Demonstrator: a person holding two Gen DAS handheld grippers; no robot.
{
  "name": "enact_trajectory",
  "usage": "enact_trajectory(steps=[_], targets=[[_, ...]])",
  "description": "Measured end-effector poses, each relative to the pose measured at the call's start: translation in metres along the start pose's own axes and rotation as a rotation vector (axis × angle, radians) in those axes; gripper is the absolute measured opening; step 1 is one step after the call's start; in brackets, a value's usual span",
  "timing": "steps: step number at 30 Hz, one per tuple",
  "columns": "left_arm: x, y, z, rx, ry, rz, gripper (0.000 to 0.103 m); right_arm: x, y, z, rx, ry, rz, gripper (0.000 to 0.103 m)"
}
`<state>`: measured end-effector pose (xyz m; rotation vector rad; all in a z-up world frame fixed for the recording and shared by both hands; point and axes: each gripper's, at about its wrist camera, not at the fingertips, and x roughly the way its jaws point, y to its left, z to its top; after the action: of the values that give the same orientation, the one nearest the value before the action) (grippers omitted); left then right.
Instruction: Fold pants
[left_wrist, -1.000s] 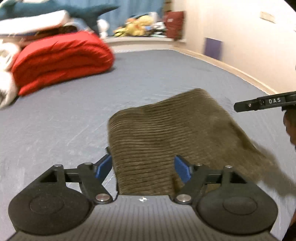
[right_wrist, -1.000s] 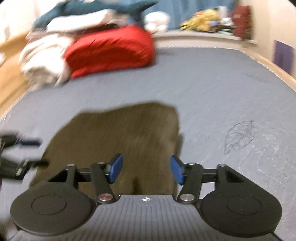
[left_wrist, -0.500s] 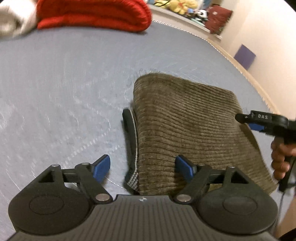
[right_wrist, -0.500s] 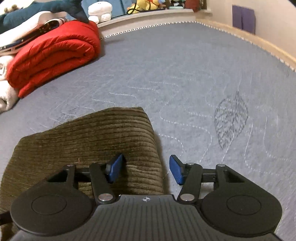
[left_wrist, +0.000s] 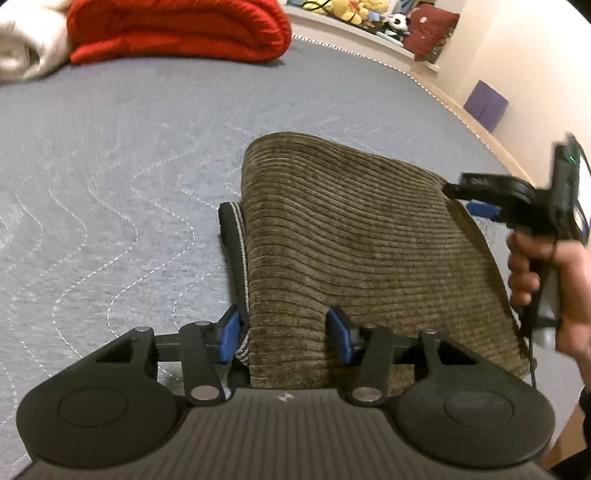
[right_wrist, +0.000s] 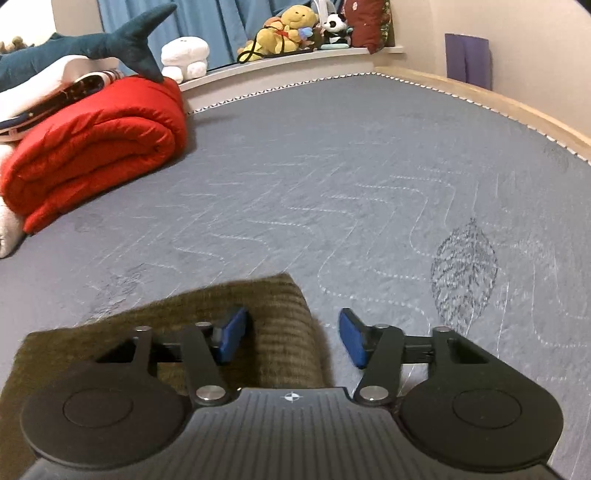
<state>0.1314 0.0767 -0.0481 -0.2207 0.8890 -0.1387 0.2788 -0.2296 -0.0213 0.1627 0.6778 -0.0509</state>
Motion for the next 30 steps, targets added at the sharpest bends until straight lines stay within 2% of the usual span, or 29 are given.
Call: enact_trajectory(steps=[1,4,6,8,11,14,16,18,19,21,26,28,29,30], targets=[[0.001,-0.001,0.0,0.012,-0.005,0.011,0.057,0.002,0.003,0.0,-0.014,0.001,-0.014,0.049],[0.005,0.005,0.005,0.022,0.002,0.051,0.076,0.005,0.005,0.0,-0.02,0.013,-0.016,0.049],[-0.003,0.005,0.009,0.045,-0.043,0.112,0.077,0.001,0.003,0.002,-0.009,0.013,-0.006,0.05],[-0.017,-0.004,0.012,0.114,-0.111,0.161,0.076,-0.009,0.002,0.004,-0.028,0.001,-0.01,0.057],[-0.039,-0.016,0.016,0.181,-0.191,0.111,0.076,-0.031,-0.001,0.005,-0.062,-0.023,-0.013,0.067],[-0.048,-0.025,0.013,0.251,-0.217,0.046,0.072,-0.059,-0.005,0.0,-0.08,-0.03,0.05,0.068],[-0.04,-0.028,0.009,0.29,-0.172,0.027,0.07,-0.08,-0.005,-0.006,-0.117,-0.031,0.095,0.068],[-0.015,-0.03,-0.001,0.373,-0.005,0.016,0.07,-0.101,-0.005,-0.016,-0.175,-0.023,0.156,0.068],[-0.006,-0.033,-0.01,0.441,0.031,0.045,0.073,-0.109,-0.003,-0.021,-0.21,-0.019,0.176,0.071],[-0.006,-0.038,-0.022,0.523,-0.018,0.087,0.076,-0.123,0.0,-0.036,-0.314,0.009,0.212,0.075],[-0.029,-0.043,-0.028,0.533,-0.076,0.048,0.076,-0.134,0.001,-0.069,-0.463,0.118,0.231,0.075],[-0.024,-0.046,-0.036,0.538,-0.037,0.04,0.077,-0.133,0.002,-0.081,-0.501,0.17,0.217,0.076],[-0.017,-0.047,-0.04,0.546,0.01,0.042,0.078,-0.132,0.003,-0.089,-0.525,0.189,0.203,0.076],[-0.013,-0.047,-0.043,0.555,0.033,0.052,0.079,-0.132,0.005,-0.096,-0.539,0.184,0.192,0.076]])
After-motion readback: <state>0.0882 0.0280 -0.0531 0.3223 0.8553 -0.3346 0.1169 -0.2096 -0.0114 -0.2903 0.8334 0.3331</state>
